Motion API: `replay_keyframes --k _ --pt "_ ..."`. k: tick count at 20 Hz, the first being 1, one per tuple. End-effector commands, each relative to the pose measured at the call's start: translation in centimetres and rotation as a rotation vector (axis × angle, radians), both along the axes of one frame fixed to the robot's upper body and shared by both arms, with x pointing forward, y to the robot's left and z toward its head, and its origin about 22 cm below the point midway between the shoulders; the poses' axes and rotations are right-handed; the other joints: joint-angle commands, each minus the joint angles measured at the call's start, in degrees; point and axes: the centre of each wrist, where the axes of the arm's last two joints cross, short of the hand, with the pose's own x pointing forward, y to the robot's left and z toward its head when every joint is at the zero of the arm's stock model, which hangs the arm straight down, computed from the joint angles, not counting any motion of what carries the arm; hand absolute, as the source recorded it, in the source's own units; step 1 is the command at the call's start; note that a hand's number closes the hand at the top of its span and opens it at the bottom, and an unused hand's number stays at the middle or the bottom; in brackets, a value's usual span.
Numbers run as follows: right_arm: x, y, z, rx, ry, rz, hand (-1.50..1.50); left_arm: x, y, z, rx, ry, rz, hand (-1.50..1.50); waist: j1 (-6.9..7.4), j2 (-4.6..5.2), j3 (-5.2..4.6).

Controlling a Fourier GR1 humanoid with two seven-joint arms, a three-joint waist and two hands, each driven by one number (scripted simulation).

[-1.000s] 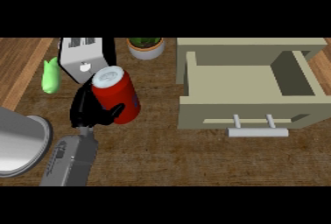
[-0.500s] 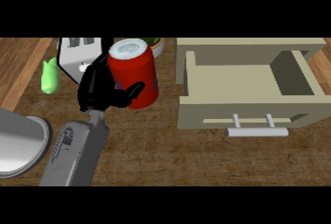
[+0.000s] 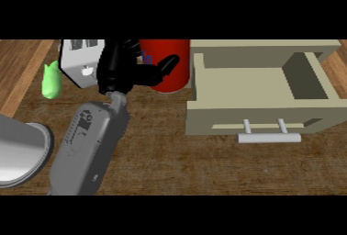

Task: Pick up the can, place it into the drawer and close the drawer

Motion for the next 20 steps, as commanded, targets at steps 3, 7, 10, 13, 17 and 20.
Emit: replay_keyframes --k 3,7,10,13,17,20 --pt "-0.9 0.5 0.2 0.011 -0.001 0.020 -1.50 1.9 -3.4 2.9 0.019 -0.002 -0.001 1.50 -0.52 0.02 0.01" --pt "1.3 -0.4 -1.0 0.001 -0.002 0.001 -1.50 2.8 -5.6 4.8 0.033 -0.019 -0.009 1.50 -0.27 0.17 0.02" --pt "1.4 -0.4 0.0 0.008 -0.008 0.009 -1.50 4.0 -7.4 5.7 0.043 -0.011 0.023 1.50 -1.03 0.32 0.02" --pt "1.2 0.0 -0.1 -0.002 -0.029 0.035 -1.50 4.5 -8.1 5.9 0.050 0.006 0.021 1.50 -1.12 0.31 0.02" --pt "1.3 0.8 0.5 0.001 -0.010 0.023 -1.50 5.3 -9.0 6.2 0.070 -0.010 0.002 1.50 -1.18 0.36 0.01" --pt "1.9 0.2 0.7 0.003 -0.002 0.028 -1.50 4.9 -10.4 6.5 0.073 0.011 -0.017 1.50 -1.19 0.31 0.02"
